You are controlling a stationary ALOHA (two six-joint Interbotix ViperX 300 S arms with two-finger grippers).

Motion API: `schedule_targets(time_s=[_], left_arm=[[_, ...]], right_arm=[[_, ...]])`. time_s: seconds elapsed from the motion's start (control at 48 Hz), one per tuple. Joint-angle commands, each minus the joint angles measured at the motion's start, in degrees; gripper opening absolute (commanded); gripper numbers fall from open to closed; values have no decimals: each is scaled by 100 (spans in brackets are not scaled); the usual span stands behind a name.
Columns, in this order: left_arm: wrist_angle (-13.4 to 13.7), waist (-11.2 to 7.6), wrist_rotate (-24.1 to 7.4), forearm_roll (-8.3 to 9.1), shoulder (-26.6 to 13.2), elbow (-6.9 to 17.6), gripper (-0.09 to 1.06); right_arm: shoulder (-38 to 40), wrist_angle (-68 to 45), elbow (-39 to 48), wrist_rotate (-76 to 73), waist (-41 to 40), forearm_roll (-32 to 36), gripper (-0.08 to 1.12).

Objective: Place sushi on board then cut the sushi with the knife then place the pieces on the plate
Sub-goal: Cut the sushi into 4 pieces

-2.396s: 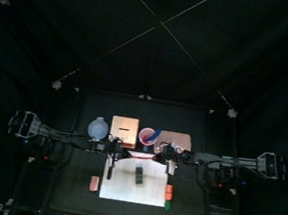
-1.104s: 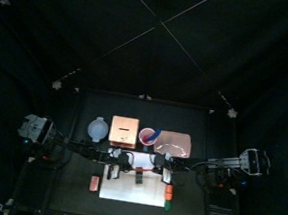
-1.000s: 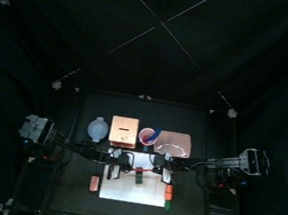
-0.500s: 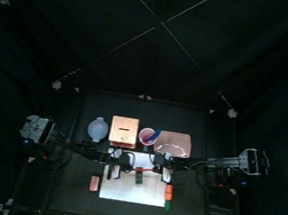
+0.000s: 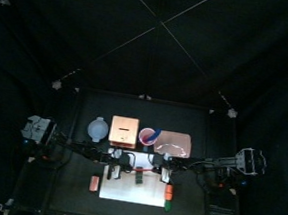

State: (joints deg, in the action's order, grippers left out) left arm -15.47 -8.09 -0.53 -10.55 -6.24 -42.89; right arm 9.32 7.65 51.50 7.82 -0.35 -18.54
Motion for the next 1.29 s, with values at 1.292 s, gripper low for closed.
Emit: schedule_targets(time_s=[1.292], left_arm=[[571,448,-18,466,396,281,41]], right_arm=[[246,589,-527,-9,-519,237,28]])
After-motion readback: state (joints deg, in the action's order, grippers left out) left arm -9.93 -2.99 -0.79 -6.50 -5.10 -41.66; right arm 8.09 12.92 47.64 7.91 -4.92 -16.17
